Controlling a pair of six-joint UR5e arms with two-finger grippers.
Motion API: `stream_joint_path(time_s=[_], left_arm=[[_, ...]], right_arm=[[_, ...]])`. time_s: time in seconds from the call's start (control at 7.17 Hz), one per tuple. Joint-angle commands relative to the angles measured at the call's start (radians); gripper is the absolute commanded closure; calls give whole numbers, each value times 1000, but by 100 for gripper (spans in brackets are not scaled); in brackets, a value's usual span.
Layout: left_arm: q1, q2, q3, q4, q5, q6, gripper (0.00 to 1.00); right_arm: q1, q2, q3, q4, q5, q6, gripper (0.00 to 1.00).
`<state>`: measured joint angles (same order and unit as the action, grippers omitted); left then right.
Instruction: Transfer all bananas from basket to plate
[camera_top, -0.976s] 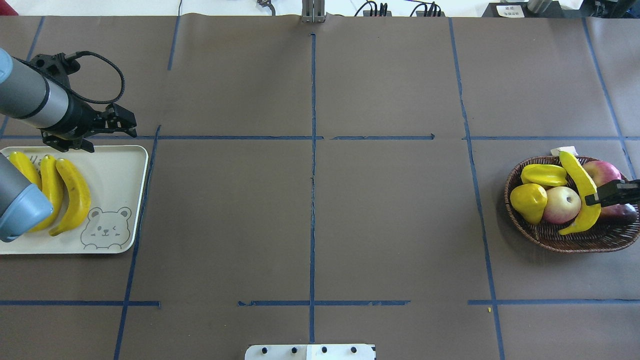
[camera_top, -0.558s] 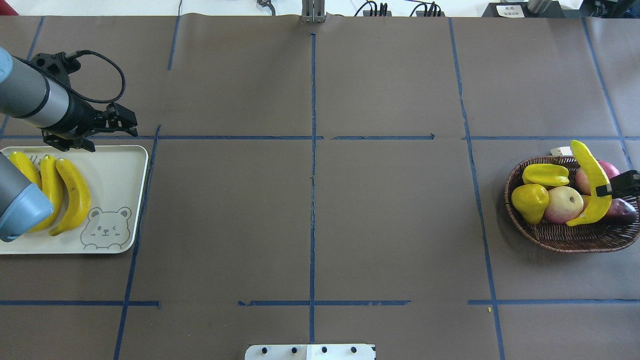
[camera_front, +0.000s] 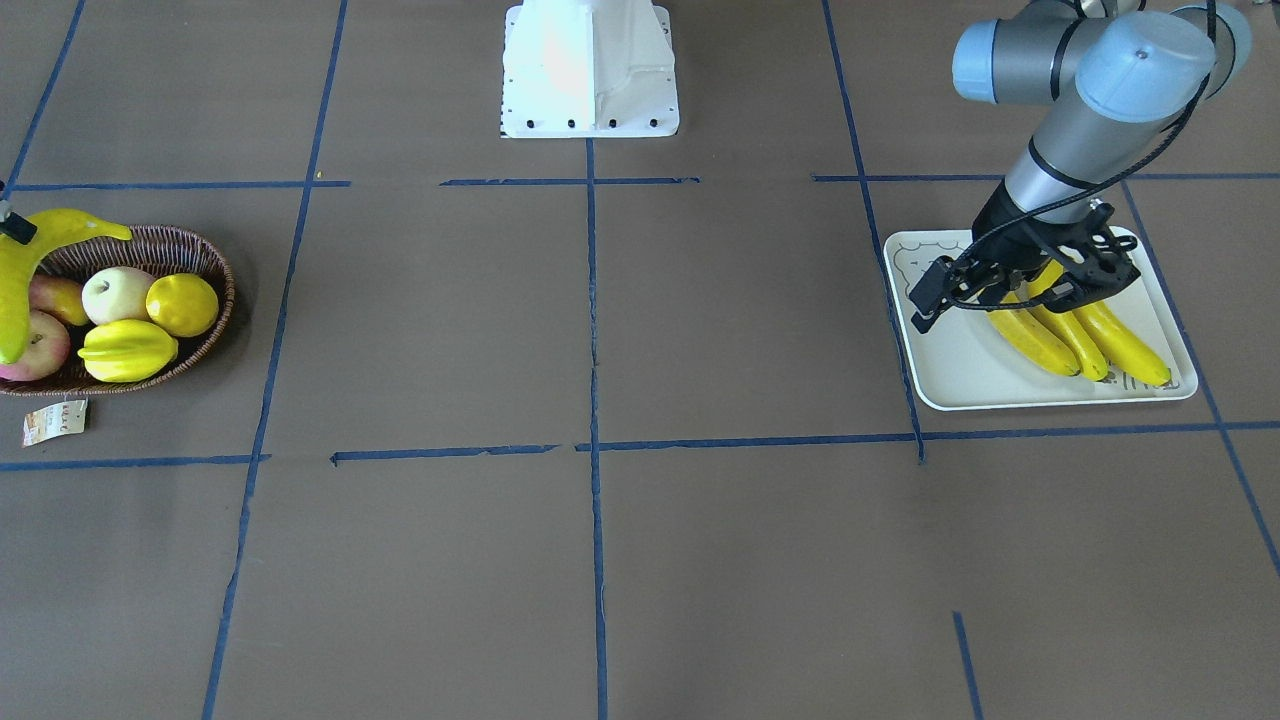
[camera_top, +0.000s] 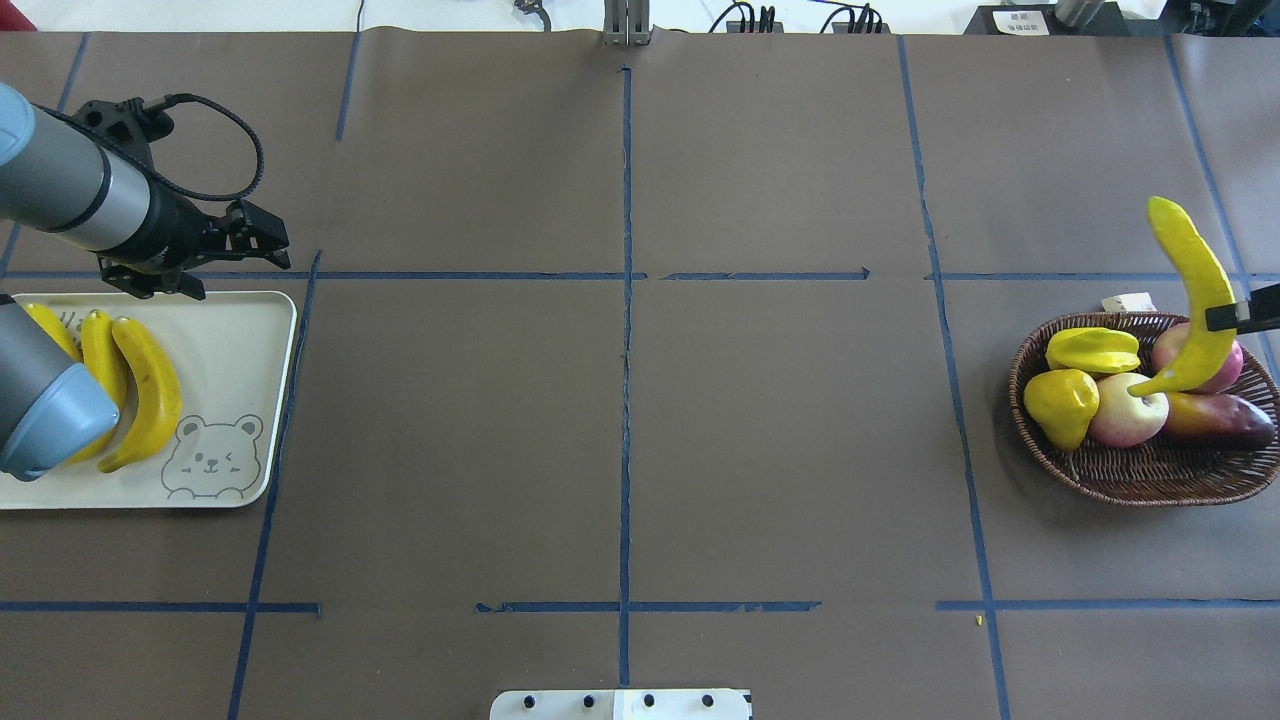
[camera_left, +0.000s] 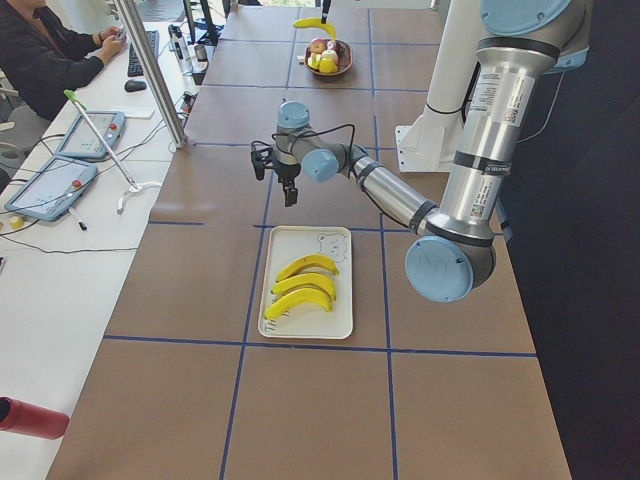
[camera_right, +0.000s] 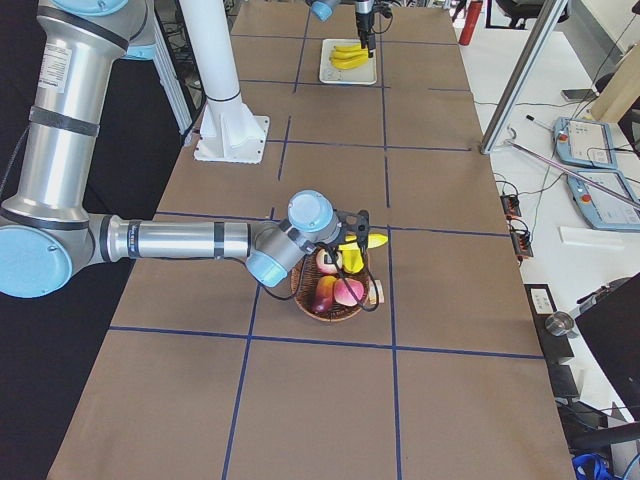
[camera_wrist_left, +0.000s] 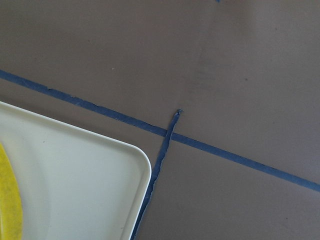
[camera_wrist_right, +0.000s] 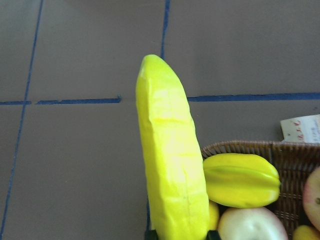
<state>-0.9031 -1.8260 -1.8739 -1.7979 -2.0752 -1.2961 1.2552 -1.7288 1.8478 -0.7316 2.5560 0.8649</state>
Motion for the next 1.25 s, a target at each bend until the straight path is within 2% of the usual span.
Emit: stream_joint_path(time_s=[0.0,0.14,0.28,0.42,0.56,0.7,0.84,1.12], left_arm=[[57,-105,-7,-26,-5,-46,0],[102,-152,-1,-117,-3,-148,0],[137,-165,13,-282,-2,-276,1],[153,-195,47,-399,0,-370,1],[159,-254,76,-415,0,-390,1],[167,-309,90,-417,0,-419,1],[190,-343,107,-419,3,-437,1],[207,-413,168,-420,9,-454,1]], right_arm=[[-164,220,7,-66,-25,146,100],[-278,323,8,-87,-133,254,100],[-427,383,8,-101,-313,310,100],[-519,466,17,-191,-444,316,100],[-586,576,43,-360,-511,318,100],[-655,675,44,-481,-604,321,100],[-701,717,44,-518,-655,336,100],[-727,741,47,-519,-666,387,100]])
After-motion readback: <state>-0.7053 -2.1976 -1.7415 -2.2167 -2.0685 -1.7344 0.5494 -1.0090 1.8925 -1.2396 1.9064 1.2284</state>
